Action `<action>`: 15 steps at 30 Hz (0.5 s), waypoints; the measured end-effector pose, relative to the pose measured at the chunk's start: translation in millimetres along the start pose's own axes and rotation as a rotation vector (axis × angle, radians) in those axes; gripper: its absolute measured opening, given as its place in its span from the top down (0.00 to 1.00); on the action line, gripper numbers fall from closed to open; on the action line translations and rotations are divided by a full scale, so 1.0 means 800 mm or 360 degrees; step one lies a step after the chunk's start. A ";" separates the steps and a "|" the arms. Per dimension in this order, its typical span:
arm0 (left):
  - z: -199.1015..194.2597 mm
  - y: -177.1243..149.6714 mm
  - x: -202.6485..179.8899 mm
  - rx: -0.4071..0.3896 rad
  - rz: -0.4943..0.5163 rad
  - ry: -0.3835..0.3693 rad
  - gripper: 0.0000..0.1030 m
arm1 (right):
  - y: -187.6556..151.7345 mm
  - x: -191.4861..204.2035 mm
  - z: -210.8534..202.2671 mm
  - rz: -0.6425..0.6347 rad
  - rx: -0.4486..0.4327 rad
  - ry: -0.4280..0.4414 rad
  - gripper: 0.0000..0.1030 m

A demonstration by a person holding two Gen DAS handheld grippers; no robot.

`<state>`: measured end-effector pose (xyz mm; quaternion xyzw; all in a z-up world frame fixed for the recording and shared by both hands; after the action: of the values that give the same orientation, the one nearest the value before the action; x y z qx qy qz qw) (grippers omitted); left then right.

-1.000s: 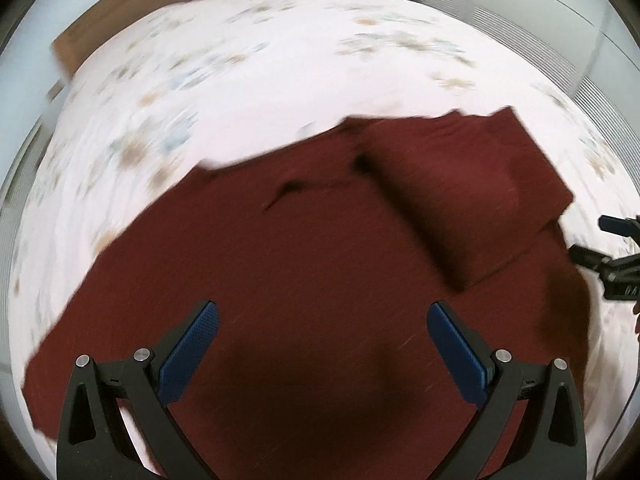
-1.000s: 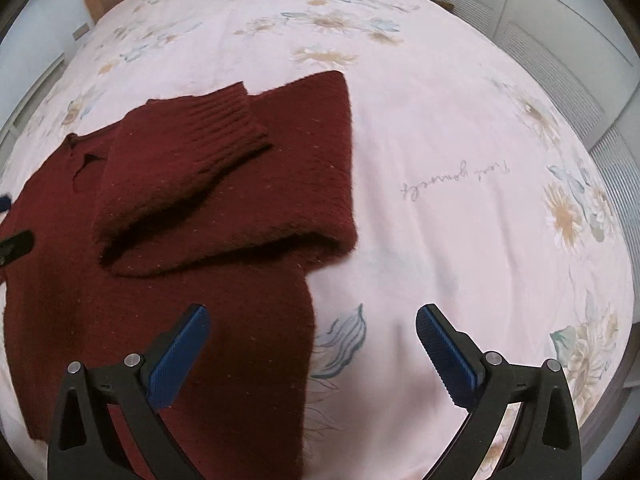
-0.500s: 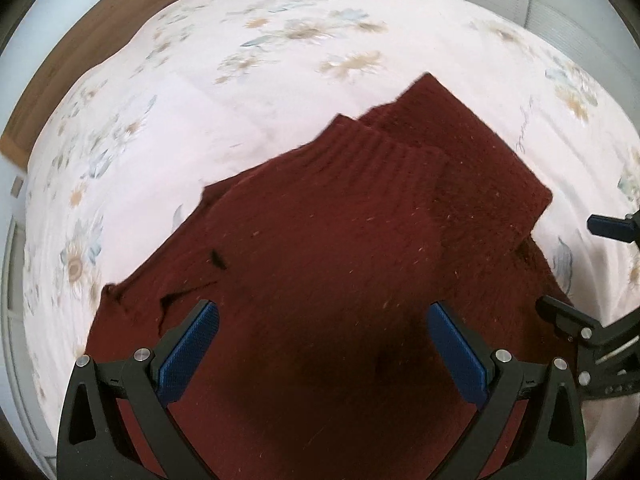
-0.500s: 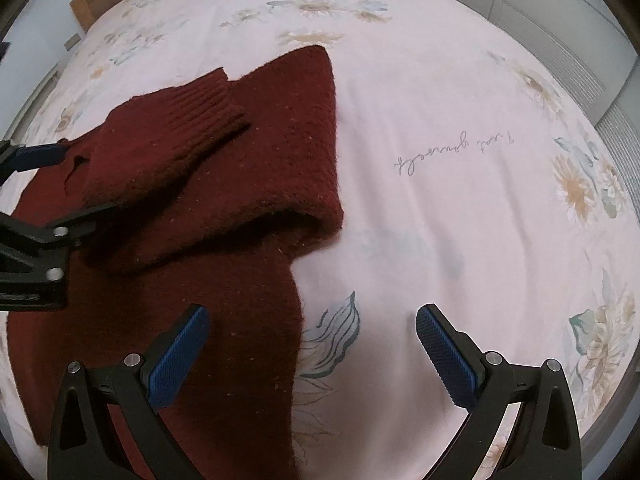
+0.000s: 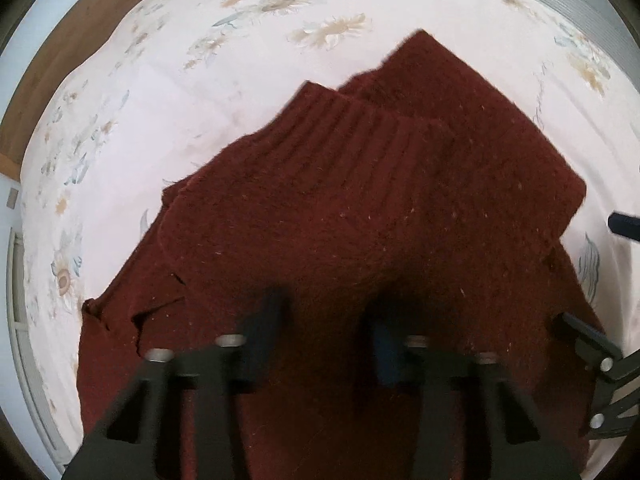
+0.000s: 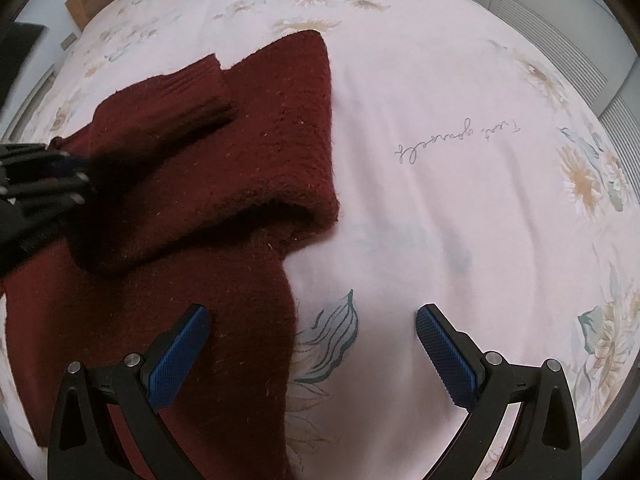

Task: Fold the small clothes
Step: 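Grasp the other sleeve cuff with the left gripper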

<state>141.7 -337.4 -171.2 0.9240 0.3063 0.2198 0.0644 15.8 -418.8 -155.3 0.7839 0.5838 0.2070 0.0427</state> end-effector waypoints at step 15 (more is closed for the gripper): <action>-0.062 -0.092 0.149 -0.0207 -0.0654 -0.0067 0.87 | 0.054 0.016 0.022 0.0034 -0.0084 0.0019 0.71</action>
<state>165.5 -208.5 -102.0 0.8404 0.4720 0.2021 0.1736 64.1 -417.1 -154.1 0.7873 0.5701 0.2275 0.0577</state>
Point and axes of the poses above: each gripper's, at about its wrist camera, not at the fingertips, and z roughly the way its jaws point, x to its left, y to its top, the point moved 1 cm from there along z, roughly the way its jaws point, and after that the axes turned 9 degrees about y, right-handed, at the moved point
